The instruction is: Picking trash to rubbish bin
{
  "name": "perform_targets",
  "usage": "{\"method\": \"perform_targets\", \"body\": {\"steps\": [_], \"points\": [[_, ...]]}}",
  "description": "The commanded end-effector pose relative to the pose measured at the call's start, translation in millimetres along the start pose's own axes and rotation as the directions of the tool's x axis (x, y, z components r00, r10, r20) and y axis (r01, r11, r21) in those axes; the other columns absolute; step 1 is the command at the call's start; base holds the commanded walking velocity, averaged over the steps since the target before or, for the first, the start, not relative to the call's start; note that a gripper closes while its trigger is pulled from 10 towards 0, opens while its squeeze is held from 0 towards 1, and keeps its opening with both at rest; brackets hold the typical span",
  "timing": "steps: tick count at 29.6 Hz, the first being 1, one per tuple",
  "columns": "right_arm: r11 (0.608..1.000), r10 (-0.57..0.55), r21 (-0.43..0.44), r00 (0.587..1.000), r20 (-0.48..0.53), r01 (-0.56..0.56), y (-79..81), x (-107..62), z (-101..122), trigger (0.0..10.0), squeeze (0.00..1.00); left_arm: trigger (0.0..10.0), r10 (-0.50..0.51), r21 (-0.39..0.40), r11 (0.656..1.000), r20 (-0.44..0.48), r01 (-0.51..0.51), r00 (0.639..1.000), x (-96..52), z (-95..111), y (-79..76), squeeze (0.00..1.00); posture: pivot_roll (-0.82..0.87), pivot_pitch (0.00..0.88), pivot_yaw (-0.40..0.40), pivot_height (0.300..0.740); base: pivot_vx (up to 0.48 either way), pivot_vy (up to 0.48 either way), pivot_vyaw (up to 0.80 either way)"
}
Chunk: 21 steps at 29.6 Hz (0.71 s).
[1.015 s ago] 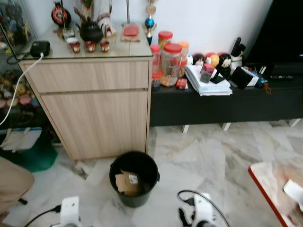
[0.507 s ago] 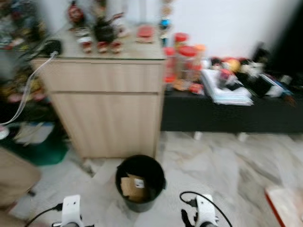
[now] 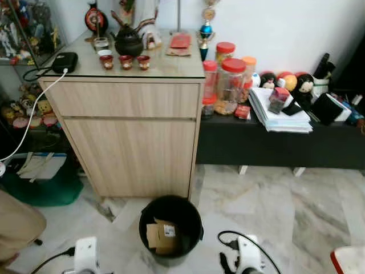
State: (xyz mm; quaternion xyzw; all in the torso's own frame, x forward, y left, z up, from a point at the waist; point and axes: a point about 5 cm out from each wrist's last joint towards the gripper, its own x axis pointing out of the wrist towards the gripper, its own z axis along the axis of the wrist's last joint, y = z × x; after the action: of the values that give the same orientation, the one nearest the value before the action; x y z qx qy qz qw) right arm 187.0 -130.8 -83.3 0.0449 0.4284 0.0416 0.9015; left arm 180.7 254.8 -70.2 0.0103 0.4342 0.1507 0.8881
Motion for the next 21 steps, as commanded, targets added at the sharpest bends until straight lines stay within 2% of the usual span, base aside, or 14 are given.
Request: {"method": "perform_targets", "body": {"steps": [1,21], "points": [[1.000,-0.025,0.004,1.000,-0.003,0.025,-8.6,-0.8,0.2,10.0,0.00,10.0,-0.011,-0.010,1.000,0.015,0.012,1.000,1.0,5.2,-5.7,0.00,0.08,0.053,-0.016,0.740,0.300,0.000,0.00],[0.998,-0.060,0.025,0.998,-0.004,0.060,-14.0,-1.6,-0.7,10.0,0.00,10.0,-0.012,-0.011,1.000,0.019,0.013,1.000,1.3,7.2,-5.3,0.00,0.08,0.055,-0.015,0.740,0.300,0.000,0.00]]}}
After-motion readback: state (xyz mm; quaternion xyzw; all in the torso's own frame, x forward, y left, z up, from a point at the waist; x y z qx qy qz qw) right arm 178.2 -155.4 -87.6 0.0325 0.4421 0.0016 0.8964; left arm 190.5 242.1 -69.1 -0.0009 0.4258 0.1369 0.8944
